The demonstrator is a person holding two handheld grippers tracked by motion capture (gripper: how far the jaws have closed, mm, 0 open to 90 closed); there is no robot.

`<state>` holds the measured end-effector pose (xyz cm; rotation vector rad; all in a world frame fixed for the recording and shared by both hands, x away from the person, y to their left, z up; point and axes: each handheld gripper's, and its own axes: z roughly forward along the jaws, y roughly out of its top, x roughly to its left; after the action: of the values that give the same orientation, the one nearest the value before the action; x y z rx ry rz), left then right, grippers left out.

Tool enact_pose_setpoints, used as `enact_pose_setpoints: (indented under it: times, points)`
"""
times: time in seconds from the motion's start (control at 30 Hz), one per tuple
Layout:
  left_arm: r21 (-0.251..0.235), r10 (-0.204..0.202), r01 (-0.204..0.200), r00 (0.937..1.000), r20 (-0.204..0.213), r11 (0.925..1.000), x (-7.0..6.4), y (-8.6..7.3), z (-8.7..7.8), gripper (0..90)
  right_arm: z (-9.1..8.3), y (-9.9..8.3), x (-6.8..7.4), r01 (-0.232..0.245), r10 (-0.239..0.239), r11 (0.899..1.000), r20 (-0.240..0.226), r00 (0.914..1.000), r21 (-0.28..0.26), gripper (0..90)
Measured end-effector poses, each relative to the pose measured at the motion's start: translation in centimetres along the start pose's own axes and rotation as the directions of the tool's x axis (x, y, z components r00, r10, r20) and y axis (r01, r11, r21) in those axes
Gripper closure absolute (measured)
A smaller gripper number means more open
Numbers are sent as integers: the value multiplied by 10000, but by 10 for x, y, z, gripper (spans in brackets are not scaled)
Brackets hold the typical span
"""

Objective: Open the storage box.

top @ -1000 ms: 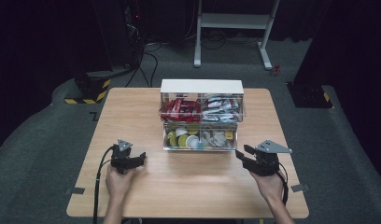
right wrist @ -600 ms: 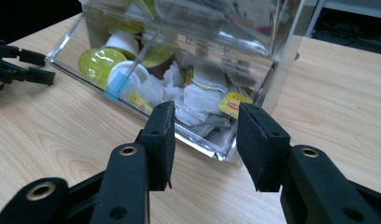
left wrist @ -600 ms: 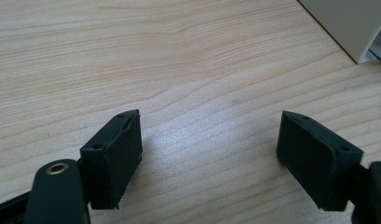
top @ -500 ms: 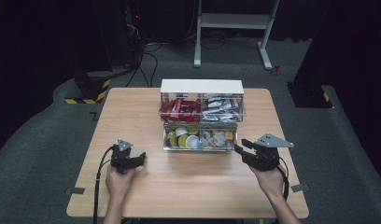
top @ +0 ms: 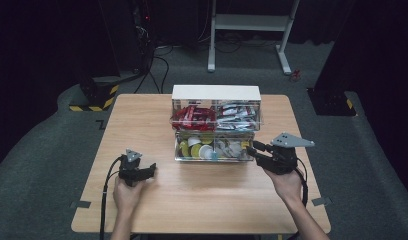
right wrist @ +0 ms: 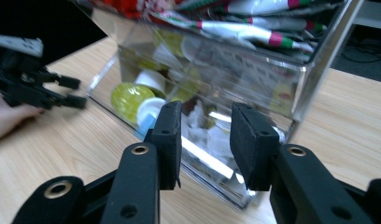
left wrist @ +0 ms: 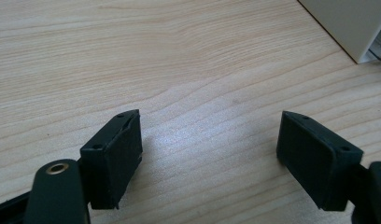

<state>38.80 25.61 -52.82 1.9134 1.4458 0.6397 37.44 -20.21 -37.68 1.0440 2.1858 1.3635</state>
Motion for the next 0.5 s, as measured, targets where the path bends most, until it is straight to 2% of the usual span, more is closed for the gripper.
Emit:
enact_pose_setpoints:
  times: [0.07,0.27,0.5]
  points:
    - [-1,-1,1,10000,1,10000,0,0,0,226,-2,5,1,-63,62,9999,-105,9999,-87,646]
    - [1,19,-19,10000,-4,10000,0,0,0,226,2,19,3,339,-339,9994,-8,9994,30,635]
    - [-4,25,-25,10000,-6,10000,0,0,0,227,7,29,2,431,-431,9991,136,9990,28,593]
